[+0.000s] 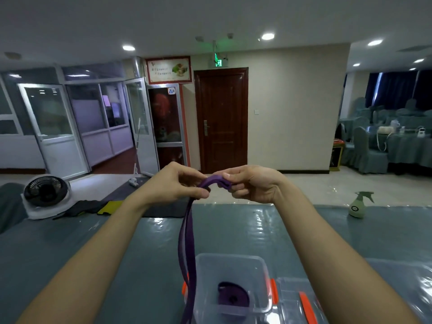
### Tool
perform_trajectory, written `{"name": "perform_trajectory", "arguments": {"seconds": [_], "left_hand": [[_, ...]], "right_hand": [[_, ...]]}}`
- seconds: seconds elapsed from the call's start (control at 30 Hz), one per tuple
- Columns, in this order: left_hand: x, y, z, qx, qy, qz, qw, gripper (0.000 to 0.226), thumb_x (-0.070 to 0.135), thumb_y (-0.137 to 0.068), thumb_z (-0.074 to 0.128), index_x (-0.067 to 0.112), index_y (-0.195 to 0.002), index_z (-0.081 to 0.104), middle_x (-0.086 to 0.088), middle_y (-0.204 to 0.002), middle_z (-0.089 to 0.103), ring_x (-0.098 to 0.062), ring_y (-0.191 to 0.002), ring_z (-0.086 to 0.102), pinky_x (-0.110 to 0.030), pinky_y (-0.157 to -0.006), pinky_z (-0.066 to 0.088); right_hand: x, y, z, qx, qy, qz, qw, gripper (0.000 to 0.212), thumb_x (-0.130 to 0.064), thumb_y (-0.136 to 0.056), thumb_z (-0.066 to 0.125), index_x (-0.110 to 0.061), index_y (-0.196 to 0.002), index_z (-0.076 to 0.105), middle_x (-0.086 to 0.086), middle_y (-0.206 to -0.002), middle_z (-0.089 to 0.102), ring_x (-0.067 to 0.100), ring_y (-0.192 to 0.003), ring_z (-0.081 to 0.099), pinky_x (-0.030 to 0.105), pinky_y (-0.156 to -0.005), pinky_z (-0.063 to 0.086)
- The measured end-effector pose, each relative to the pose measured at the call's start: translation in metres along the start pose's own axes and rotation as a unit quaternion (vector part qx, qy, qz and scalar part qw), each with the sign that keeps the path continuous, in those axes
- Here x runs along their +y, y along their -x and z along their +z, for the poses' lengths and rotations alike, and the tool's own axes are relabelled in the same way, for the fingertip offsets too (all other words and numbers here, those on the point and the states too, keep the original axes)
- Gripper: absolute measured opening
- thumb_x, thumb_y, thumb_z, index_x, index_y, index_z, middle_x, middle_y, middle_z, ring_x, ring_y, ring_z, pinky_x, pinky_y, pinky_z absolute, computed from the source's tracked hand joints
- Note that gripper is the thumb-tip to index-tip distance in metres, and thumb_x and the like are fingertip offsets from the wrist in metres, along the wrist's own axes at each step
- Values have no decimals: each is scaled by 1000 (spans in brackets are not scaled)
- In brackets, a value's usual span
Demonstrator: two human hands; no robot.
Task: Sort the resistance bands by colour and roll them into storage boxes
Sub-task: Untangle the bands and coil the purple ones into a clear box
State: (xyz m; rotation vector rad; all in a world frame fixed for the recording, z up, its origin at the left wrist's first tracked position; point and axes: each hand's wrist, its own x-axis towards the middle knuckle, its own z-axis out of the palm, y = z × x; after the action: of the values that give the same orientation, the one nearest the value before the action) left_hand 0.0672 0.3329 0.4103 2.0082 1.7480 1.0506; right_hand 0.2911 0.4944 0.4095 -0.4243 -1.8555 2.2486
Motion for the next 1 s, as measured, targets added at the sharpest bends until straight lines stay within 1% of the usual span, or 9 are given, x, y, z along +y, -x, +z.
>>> {"name": "perform_trajectory", "arguments": {"seconds": [0.2, 0.27, 0.4, 0.47, 0.53, 0.6, 0.77, 0.9, 1.0], "left_hand": [[-12, -4, 6, -43, -66, -38, 996, 32, 48, -73, 100, 42, -99, 82, 14, -92, 84, -5, -87, 81, -24, -81, 60], [-14, -2, 8, -37, -107, -35, 993, 29, 48, -73, 99, 38, -94, 83, 17, -86, 83, -3, -81, 80, -17, -71, 58], [-17, 0, 16, -59, -199, -14, 978, 26, 45, -73, 99, 32, -92, 85, 22, -79, 79, 0, -76, 75, -15, -64, 56], [-17, 0, 20, -72, -224, -8, 972, 27, 45, -73, 99, 32, -92, 85, 26, -79, 77, 3, -76, 74, -10, -62, 52], [-19, 0, 22, -83, -223, -6, 971, 29, 46, -74, 99, 32, -95, 85, 27, -80, 77, 5, -77, 74, -6, -64, 50], [-19, 1, 23, -93, -206, -5, 974, 30, 46, -75, 98, 32, -98, 86, 26, -82, 78, 5, -79, 75, -6, -65, 52], [-16, 8, 23, -65, -119, 11, 991, 32, 45, -77, 97, 32, -104, 86, 17, -90, 82, -4, -85, 78, -20, -76, 62], [-25, 22, 31, -40, 18, -4, 999, 44, 34, -75, 98, 21, -114, 84, 2, -99, 85, -18, -92, 81, -29, -87, 66], [-34, 31, 45, -32, 64, -22, 997, 48, 31, -72, 97, 18, -116, 83, -2, -102, 85, -24, -96, 81, -35, -93, 66]], "right_hand": [[32, -10, -1, 18, 40, 31, 999, 31, 3, -109, 47, 3, -132, 68, 7, -83, 62, 9, -61, 39, 18, -52, 35], [43, -10, 1, 46, 117, 29, 992, 28, 2, -108, 52, 1, -129, 71, 10, -88, 66, 10, -64, 50, 20, -58, 42], [55, -6, 14, 91, 417, 1, 904, 27, -13, -99, 74, -20, -125, 77, 3, -112, 78, 16, -86, 75, 27, -74, 57], [57, -5, 23, 100, 505, -6, 857, 44, -33, -89, 87, -27, -131, 74, -5, -115, 72, 14, -84, 76, 23, -69, 58], [60, -3, 30, 127, 552, -30, 824, 54, -47, -80, 93, -29, -127, 75, -7, -100, 71, 11, -73, 75, 23, -61, 57], [67, -2, 33, 138, 540, -61, 828, 48, -43, -80, 94, -27, -121, 75, -1, -84, 76, 10, -66, 76, 27, -59, 63], [94, 5, 33, 164, 381, -167, 895, 22, -16, -90, 87, -16, -108, 74, 2, -68, 72, 22, -72, 81, 42, -74, 69], [113, 14, 40, 185, 191, -244, 933, 20, 0, -93, 80, -1, -111, 72, 39, -83, 65, 41, -74, 77, 41, -73, 68], [126, 15, 46, 209, 120, -265, 934, 21, 10, -93, 75, 5, -113, 69, 49, -91, 58, 35, -73, 74, 36, -71, 66]]}}
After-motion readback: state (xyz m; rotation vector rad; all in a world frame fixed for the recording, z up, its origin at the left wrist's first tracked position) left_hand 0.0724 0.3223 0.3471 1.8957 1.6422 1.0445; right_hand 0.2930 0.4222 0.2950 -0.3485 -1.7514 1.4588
